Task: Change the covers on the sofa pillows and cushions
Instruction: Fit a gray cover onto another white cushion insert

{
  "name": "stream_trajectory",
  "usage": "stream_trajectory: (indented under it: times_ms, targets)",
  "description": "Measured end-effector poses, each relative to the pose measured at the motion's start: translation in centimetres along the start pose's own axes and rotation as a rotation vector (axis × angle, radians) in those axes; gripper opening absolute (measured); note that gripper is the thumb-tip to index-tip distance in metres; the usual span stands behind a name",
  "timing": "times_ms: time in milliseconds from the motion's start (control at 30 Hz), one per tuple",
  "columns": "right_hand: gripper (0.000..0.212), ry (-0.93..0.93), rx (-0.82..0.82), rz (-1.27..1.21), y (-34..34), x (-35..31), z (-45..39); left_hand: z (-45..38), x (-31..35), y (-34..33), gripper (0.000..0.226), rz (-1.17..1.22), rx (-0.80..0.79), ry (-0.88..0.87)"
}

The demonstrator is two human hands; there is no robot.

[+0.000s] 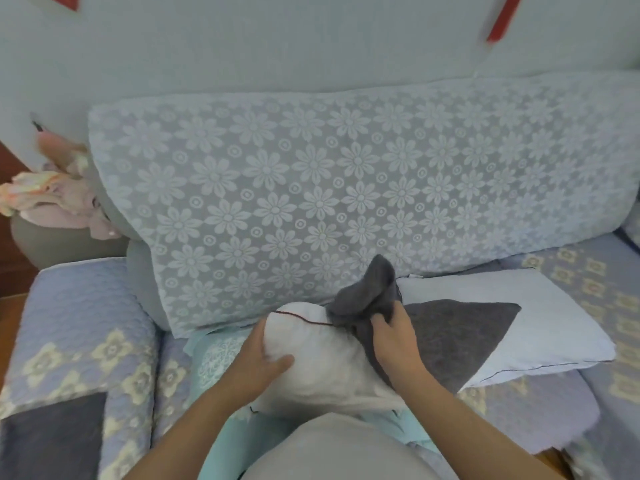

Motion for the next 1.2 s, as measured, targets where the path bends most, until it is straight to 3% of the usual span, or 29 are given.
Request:
stream_trajectory:
  times_ms: [67, 133, 200, 300, 367, 433, 500, 600, 667, 733, 767, 800, 867, 933, 1067, 1133, 1200]
  targets:
    - [0.014, -0.141, -0.025, -0.159, 0.6, -0.4, -0.9, -0.4, 0.3, -0.5, 0.056, -0.190, 0.026, -0.060]
    - [0.023, -0.231, -0.047, -0.290, 0.7, -0.8, -1.9, 0.0, 2.6, -1.0, 0.044, -0.178, 0.112, -0.162]
    - [0.027, -0.204, -0.022, -0.348, 1.3, -2.3, -3.0, 1.4, 6.4, -0.7, 0.039, -0.124, 0.170, -0.275]
    - [0.025, -0.179, -0.106, -0.547, 2.3, -6.0, -3.5, 6.4, 13.5, -1.3, 0.030, -0.284, -0.010, -0.618]
    - [0.029, -0.169, -0.278, -0.716, 2.3, -8.5, -2.9, 10.2, 16.8, -2.9, 0.019, -0.528, -0.132, -0.911]
    - [0.030, -0.191, -0.439, -0.721, 1.1, -9.5, -2.1, 10.7, 17.2, -3.9, 0.016, -0.591, -0.174, -1.024]
    - [0.027, -0.235, -0.434, -0.622, -0.3, -8.7, -2.0, 8.4, 15.7, -4.1, 0.015, -0.395, -0.211, -0.824]
    - [0.029, -0.180, -0.244, -0.292, -1.4, -6.0, -2.1, 6.0, 11.3, -5.0, 0.026, -0.158, -0.154, -0.441]
    - [0.043, 0.070, -0.188, -0.050, -1.3, -5.3, -1.2, 6.9, 9.9, -6.4, 0.027, -0.170, -0.167, -0.362]
    - [0.066, 0.283, -0.279, 0.234, -2.0, -4.2, -0.2, 7.8, 9.9, -6.9, 0.025, -0.060, -0.251, -0.349]
    - [0.074, 0.330, -0.306, 0.381, -2.1, -3.4, -0.3, 7.5, 9.9, -6.5, 0.034, 0.011, -0.285, -0.310]
    - [0.067, 0.333, -0.253, 0.465, -1.4, -2.9, -0.8, 6.8, 9.9, -5.7, 0.044, 0.049, -0.290, -0.250]
    - [0.036, 0.290, -0.027, 0.360, 0.9, -2.9, -2.5, 4.5, 9.7, -4.3, 0.038, 0.001, -0.285, -0.154]
    - [0.020, 0.154, 0.114, 0.047, 3.4, -3.6, -3.9, 1.5, 9.4, -3.5, 0.016, -0.306, -0.303, -0.147]
    - [0.020, -0.148, -0.011, -0.400, 5.8, -5.3, -6.8, -2.4, 10.9, -6.0, 0.026, -0.871, -0.533, -0.286]
    - [0.021, -0.256, -0.045, -0.488, 6.8, -5.4, -8.2, -2.8, 12.9, -8.3, 0.036, -0.913, -0.443, -0.418]
    - [0.023, -0.351, 0.009, -0.573, 8.1, -4.5, -9.9, -2.4, 13.9, -10.8, 0.036, -0.731, -0.284, -0.501]
Point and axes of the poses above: each hand's wrist, its own z-axis away from the middle knuckle, its own y-axis out of the back of the hand, x = y × z, the point moved 5 cm from there along -z, towards the middle knuckle, and after that the axes turned 1 degree about -z, right-handed, at the moved point
